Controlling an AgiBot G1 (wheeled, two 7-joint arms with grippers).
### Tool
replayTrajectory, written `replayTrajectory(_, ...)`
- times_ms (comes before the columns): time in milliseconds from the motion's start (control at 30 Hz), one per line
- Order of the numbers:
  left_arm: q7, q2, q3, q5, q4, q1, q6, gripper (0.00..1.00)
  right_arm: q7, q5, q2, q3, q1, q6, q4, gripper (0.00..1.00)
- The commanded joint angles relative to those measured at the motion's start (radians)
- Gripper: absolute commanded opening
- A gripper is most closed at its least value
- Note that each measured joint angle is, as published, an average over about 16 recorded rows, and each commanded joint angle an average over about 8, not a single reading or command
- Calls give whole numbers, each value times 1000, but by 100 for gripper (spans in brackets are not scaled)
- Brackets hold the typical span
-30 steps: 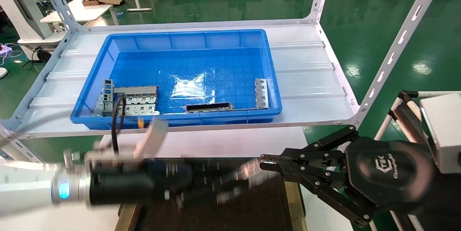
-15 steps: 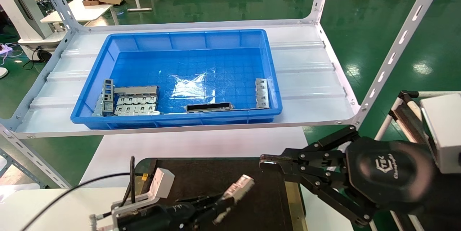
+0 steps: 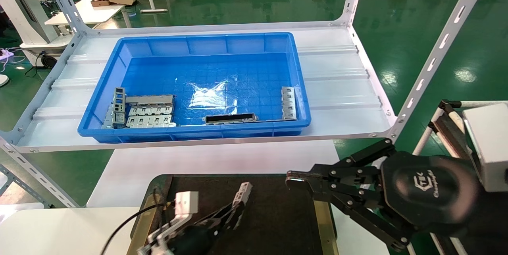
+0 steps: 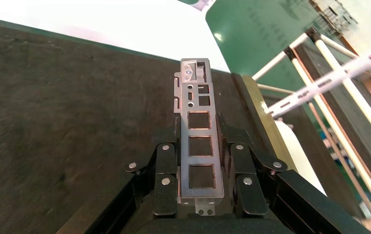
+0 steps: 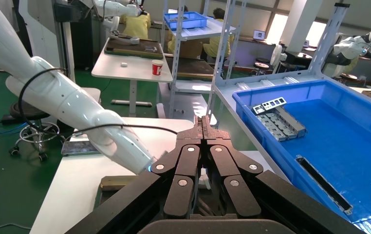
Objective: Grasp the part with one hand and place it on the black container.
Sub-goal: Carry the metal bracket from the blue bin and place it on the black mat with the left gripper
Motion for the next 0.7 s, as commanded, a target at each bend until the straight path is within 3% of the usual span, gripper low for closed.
replayTrajectory(33,-24,28,30,9,15,-18,-51,0,0,0,0,0,0,0,0,0)
replayTrajectory(367,-71,156,105,-9,154,-83,-193,0,0,0,0,-1,0,0,0,0)
replayTrajectory(700,-66,208,146,-14,229,-102,-250,0,-1,1,1,-1,0,1,0,0)
